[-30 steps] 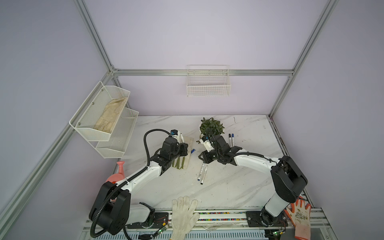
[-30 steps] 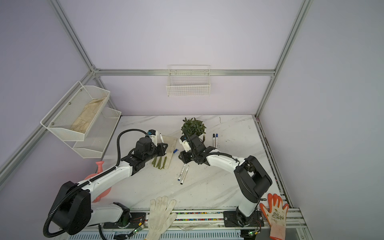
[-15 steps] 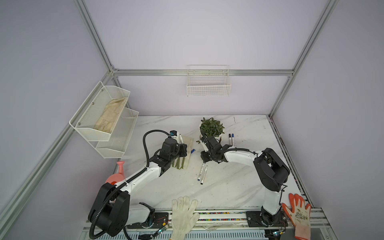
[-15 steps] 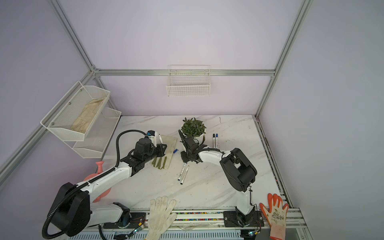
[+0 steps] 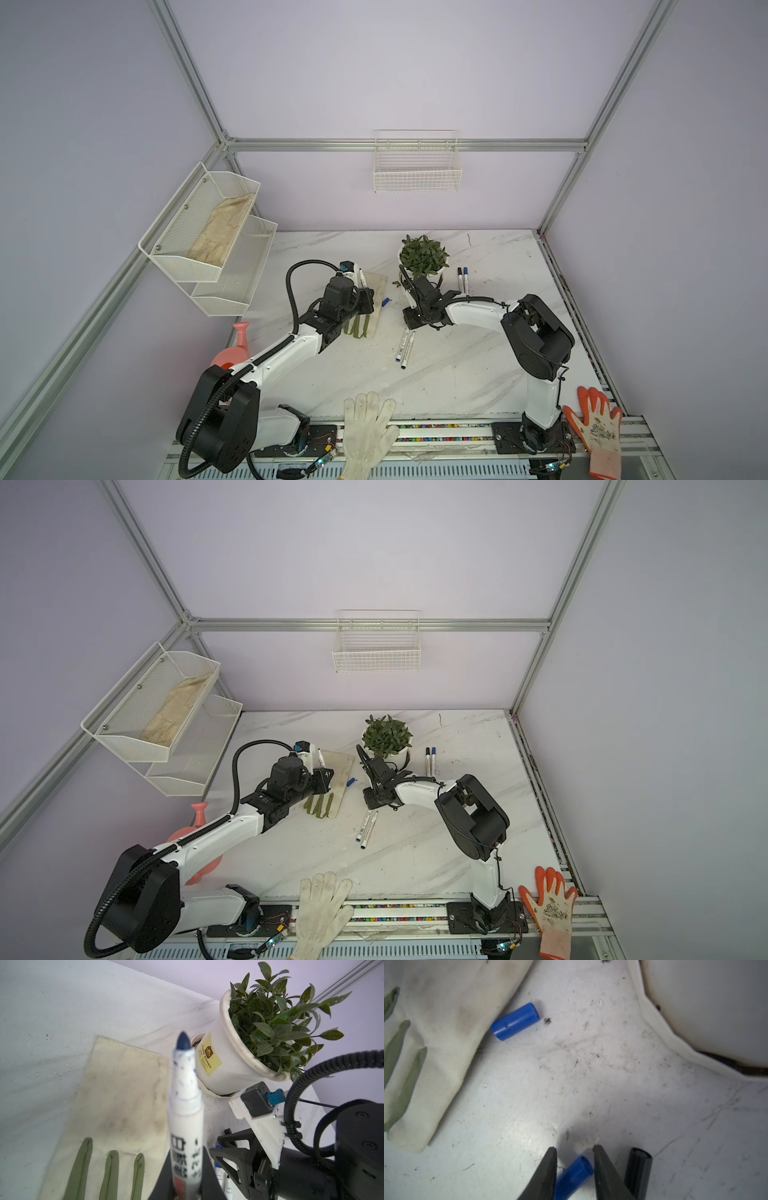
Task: Insert the pens into the pen caps
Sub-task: 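Lower the right gripper to the table and grasp a blue cap, then lift the blue cap with the right gripper over the held marker tip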
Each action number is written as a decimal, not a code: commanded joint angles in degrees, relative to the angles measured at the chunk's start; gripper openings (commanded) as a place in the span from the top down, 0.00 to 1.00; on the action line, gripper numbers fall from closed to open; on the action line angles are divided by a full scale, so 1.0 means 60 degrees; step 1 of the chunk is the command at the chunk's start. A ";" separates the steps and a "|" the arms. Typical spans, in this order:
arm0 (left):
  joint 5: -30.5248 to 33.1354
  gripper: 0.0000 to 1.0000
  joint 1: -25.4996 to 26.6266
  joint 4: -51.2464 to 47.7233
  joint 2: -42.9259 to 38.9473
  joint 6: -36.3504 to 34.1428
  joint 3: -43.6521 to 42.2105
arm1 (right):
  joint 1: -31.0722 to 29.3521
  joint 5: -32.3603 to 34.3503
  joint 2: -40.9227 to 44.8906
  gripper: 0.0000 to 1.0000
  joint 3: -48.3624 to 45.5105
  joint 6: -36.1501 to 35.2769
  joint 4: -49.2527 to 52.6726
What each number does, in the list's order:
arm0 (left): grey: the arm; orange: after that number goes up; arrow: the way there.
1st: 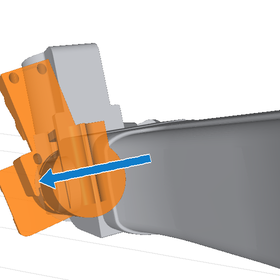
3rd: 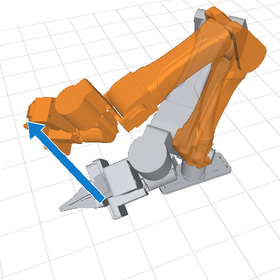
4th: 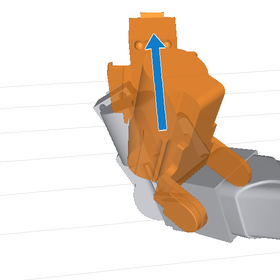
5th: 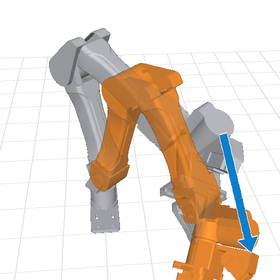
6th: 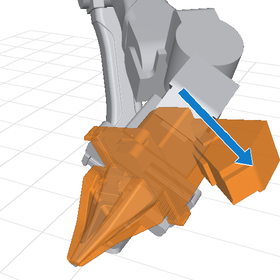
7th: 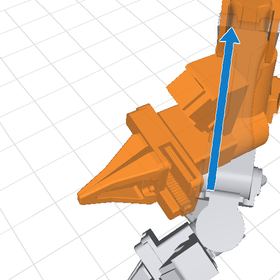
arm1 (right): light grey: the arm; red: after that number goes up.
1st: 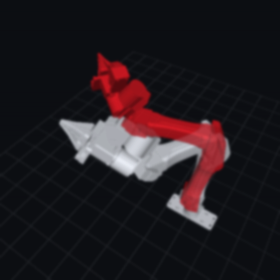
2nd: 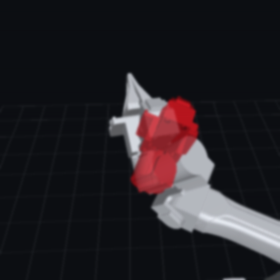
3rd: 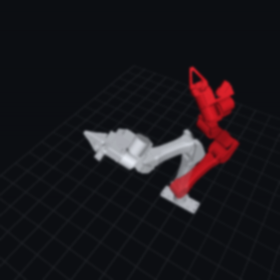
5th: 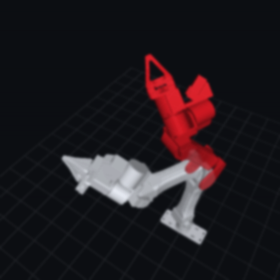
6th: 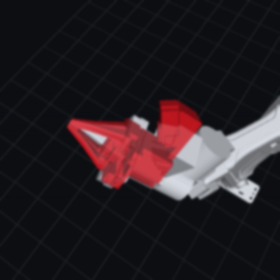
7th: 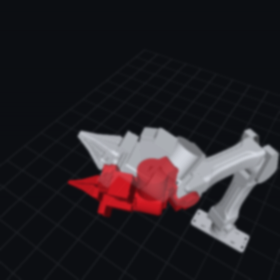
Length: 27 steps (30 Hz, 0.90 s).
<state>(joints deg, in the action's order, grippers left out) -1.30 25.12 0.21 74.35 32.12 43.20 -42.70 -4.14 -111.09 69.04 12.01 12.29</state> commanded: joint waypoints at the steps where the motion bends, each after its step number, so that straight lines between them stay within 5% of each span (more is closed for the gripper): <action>1: -0.0090 1.00 0.0013 0.0214 -0.0321 -0.0167 -0.0429 | -0.0061 0.0025 -0.0395 0.71 0.0090 0.0093 0.0527; 7: -0.0193 1.00 0.0013 0.0201 -0.0298 -0.0274 -0.0375 | -0.0076 -0.0174 -0.0620 0.78 0.0392 0.0119 0.0688; 27: -0.0501 1.00 0.0031 0.0219 -0.0116 -0.0417 -0.0238 | -0.0135 0.0176 -0.0185 0.69 0.0774 -0.0312 0.1791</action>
<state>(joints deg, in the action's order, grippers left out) -3.38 25.15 0.21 74.32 30.83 43.20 -42.94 -3.38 -112.81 73.36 10.79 18.59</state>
